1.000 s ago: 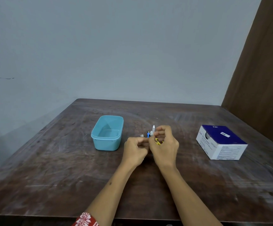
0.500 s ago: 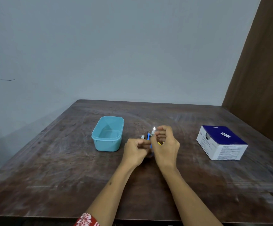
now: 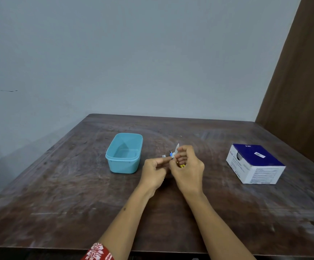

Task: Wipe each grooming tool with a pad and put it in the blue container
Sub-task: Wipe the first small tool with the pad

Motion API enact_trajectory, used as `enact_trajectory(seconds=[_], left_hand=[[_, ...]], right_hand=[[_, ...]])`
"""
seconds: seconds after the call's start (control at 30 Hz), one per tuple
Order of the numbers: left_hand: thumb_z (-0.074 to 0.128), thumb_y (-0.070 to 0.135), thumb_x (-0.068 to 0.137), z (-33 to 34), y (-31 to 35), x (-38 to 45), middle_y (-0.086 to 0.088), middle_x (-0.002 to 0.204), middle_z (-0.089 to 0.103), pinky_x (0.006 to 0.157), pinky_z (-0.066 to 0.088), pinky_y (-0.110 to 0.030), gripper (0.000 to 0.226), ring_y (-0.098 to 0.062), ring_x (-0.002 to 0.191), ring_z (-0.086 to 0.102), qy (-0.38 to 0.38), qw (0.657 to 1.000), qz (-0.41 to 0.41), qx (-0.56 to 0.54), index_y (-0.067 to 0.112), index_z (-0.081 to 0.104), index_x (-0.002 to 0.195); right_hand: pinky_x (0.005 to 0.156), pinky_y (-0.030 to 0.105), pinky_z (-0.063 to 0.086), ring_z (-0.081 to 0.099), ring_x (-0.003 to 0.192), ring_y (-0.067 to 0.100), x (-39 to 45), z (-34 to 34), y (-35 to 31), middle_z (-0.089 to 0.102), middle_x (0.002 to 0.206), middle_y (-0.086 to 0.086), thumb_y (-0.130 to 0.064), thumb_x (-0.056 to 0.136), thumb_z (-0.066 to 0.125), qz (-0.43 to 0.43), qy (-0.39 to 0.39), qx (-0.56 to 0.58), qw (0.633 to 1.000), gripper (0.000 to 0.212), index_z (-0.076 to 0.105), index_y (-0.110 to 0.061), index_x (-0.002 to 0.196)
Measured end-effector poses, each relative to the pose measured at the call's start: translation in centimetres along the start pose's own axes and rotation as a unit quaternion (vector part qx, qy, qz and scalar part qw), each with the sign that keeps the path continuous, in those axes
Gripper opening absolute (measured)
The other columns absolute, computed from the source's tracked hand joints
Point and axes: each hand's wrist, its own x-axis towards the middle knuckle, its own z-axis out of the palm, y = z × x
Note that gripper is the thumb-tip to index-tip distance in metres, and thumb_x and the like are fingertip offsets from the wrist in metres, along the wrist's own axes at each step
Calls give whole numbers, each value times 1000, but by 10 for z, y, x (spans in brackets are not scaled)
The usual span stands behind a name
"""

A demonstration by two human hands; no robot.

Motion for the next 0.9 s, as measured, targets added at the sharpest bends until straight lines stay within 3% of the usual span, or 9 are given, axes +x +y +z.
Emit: enact_trajectory(seconds=[0.13, 0.27, 0.47, 0.6, 0.73, 0.83, 0.9], left_hand=[[42, -19, 84, -1, 3, 1, -13, 95, 71, 70, 56, -23, 38, -18, 84, 68, 10, 998, -26, -55, 1, 65, 108], [43, -17, 85, -2, 6, 4, -11, 92, 71, 59, 54, -20, 37, -19, 81, 67, 43, 991, -57, -113, 3, 65, 107], [43, -11, 90, -1, 11, 2, -12, 99, 69, 70, 57, -21, 30, -19, 89, 66, 42, 983, -67, -164, 2, 62, 111], [44, -12, 89, 0, 11, 1, -14, 98, 68, 72, 55, -25, 31, -21, 86, 65, 61, 984, -66, -151, 2, 62, 111], [46, -10, 89, 3, 12, -1, -15, 103, 69, 77, 56, -27, 29, -23, 95, 66, 35, 985, -73, -151, 4, 64, 107], [46, -12, 88, 3, 12, -1, -15, 100, 69, 71, 56, -24, 30, -21, 89, 67, 40, 986, -70, -147, 1, 63, 111], [45, -14, 87, 1, 11, 1, -18, 103, 68, 77, 54, -29, 34, -24, 90, 65, 59, 986, -70, -139, 0, 62, 114]], right_hand=[[63, 18, 51, 59, 65, 6, -3, 0, -1, 62, 74, -9, -3, 68, 71, -34, -37, -24, 998, 33, 58, -18, 95], [61, 14, 50, 60, 65, 5, -5, -1, -2, 61, 69, -12, -3, 67, 73, -36, -76, -5, 996, 35, 56, -20, 93], [68, 11, 50, 63, 71, 3, -4, -2, -3, 68, 81, -6, -1, 75, 69, -36, -46, -5, 998, 30, 58, -14, 100], [65, 21, 53, 60, 66, 6, -7, -1, -4, 63, 72, -10, -2, 70, 69, -58, -81, -44, 994, 32, 58, -17, 96], [69, 33, 56, 64, 76, 12, -4, 1, 1, 68, 85, -2, -3, 79, 67, -48, -38, -43, 997, 29, 57, -14, 105], [69, 30, 56, 64, 75, 11, -4, 1, 0, 68, 84, -3, -4, 78, 68, -55, -40, -45, 997, 30, 58, -15, 103], [66, 27, 55, 61, 69, 7, -7, 1, -2, 65, 78, -6, -4, 72, 70, -69, -66, -54, 994, 31, 58, -16, 98]])
